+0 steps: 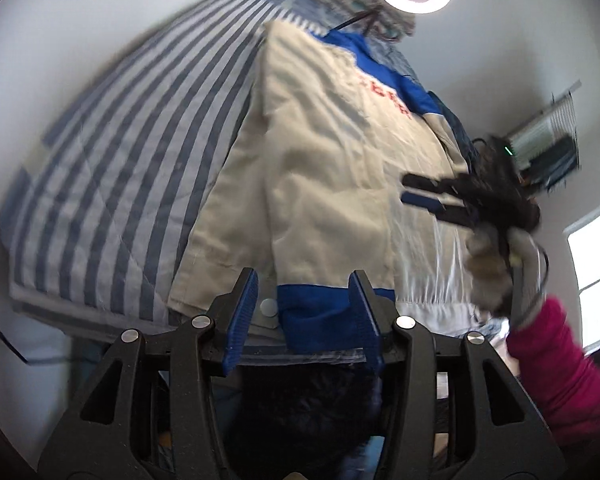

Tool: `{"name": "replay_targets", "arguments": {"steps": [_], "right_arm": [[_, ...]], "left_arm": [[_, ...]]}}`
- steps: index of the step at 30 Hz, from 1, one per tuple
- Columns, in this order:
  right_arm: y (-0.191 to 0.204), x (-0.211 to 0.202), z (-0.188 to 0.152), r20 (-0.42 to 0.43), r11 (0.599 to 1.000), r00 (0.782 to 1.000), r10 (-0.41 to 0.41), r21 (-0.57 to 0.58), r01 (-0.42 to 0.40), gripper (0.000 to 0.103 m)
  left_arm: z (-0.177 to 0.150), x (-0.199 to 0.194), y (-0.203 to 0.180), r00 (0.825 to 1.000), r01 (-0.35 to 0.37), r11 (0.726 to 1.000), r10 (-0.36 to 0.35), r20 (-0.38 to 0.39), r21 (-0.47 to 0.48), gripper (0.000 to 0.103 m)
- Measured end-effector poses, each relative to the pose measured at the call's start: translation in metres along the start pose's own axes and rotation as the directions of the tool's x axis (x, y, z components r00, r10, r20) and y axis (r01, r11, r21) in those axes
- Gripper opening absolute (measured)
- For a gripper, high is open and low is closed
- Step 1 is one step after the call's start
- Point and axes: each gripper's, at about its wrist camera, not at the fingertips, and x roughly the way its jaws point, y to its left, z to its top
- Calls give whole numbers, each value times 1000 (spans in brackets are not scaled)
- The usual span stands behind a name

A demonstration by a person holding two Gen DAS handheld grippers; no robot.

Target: Fold large clothes

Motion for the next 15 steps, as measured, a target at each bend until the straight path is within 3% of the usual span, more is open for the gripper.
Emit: {"name": "replay_targets", "arguments": {"steps": [5,9,10,11,12,13,14,15], "right_arm": [[17,14,-46,-109,995,990,92,-29,-95,51],[29,27,-72,-164,991,981,106,-57,-117,54],[31,32,-76,-177,992,979,101,-64,-113,54],[32,36,-80,-184,991,978,102,-63,-115,54],[33,39,-80,-189,990,976,112,-59,-126,51],[33,41,-82,-192,989,973,126,-56,-139,44],[35,43,-83,-199,985,968,151,-54,-165,30],[38,44,-83,-202,982,966,164,-56,-178,24]], "left_arm": [[9,21,16,996,61,994,-67,-58,-93,48],[14,37,12,992,83,990,-94,-86,-116,48],[14,43,10,991,88,988,-100,-91,-129,45],[13,47,11,989,94,986,-108,-98,-138,26],[13,51,10,989,86,987,-101,-107,-138,15],[13,53,7,991,65,990,-79,-110,-126,9],[13,52,4,993,52,993,-63,-103,-109,6],[13,50,0,994,39,996,-47,-97,-85,5]]}}
